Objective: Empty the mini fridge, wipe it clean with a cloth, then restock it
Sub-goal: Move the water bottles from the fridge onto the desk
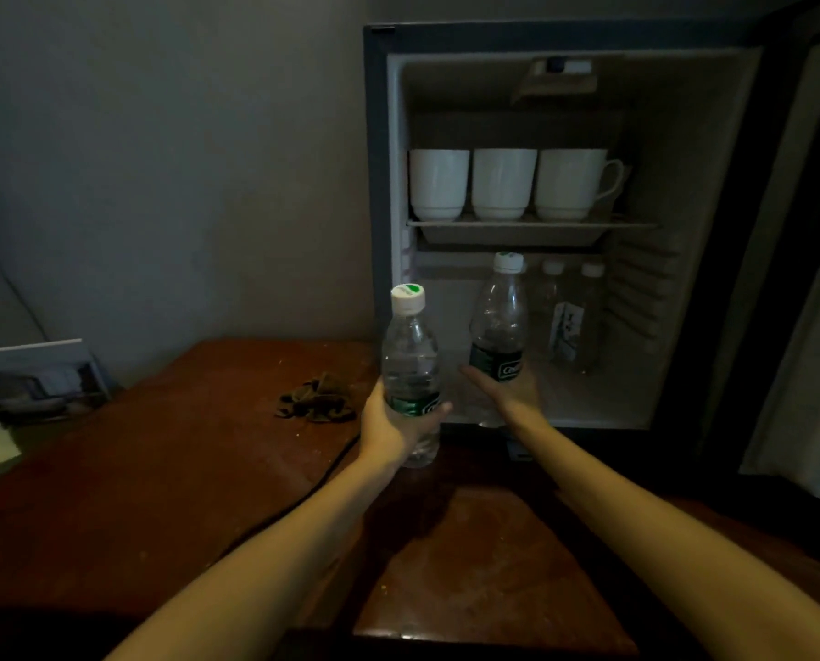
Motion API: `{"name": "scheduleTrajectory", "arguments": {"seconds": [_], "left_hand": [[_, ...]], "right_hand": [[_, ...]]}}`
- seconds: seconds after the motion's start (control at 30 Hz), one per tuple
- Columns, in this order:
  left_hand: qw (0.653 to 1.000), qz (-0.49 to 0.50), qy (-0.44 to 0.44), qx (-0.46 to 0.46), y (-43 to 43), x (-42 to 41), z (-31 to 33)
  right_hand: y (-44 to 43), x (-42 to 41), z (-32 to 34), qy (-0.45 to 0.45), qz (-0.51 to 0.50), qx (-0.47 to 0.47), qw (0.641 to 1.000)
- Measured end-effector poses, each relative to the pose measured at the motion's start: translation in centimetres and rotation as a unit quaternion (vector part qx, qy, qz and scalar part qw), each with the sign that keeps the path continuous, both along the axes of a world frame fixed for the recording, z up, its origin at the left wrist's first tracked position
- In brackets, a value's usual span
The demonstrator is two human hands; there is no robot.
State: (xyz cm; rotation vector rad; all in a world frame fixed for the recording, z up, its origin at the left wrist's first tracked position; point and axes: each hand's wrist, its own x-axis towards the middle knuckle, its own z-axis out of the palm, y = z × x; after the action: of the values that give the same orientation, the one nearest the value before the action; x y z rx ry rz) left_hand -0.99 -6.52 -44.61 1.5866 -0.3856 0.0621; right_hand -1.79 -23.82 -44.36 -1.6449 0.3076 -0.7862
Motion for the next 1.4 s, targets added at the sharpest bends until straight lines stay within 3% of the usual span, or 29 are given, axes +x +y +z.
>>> {"name": "scheduleTrajectory", "arguments": {"seconds": [0.13,0.27,0.5,0.7,0.9,1.07,1.4], "left_hand": [[0.999,0.029,0.017,0.006,5.6,-0.9,-1.1],[0.992,0.093,0.066,-0.063,11.1,-1.3,-1.2],[0.975,0.205,0.051,-0.061,19.5,-1.6,-0.5],[0.96,0.269,0.049,-0.055,26.2,-2.0,-0.9],[0.953,0.294,0.045,-0.067,28.7,-1.5,-1.6],[0.964,0.265,0.009,-0.015,29.2,-1.7,-2.5],[0.974,0.218,-0.006,0.067,29.9,-2.5,-5.2]], "right_hand": [[1.7,-1.7,-0.3,-0.017,0.06,0.026,0.998],[6.3,-2.6,-0.4,-0.031,0.157,0.032,0.987],[17.7,-1.5,0.5,-0.01,0.277,0.043,0.96],[25.9,0.0,-0.5,0.004,0.348,-0.016,0.937],[30.5,1.5,-2.2,0.028,0.409,-0.026,0.912],[31.3,1.8,-3.7,0.043,0.427,-0.022,0.903],[30.2,3.1,-4.7,0.037,0.41,-0.132,0.902]]}}
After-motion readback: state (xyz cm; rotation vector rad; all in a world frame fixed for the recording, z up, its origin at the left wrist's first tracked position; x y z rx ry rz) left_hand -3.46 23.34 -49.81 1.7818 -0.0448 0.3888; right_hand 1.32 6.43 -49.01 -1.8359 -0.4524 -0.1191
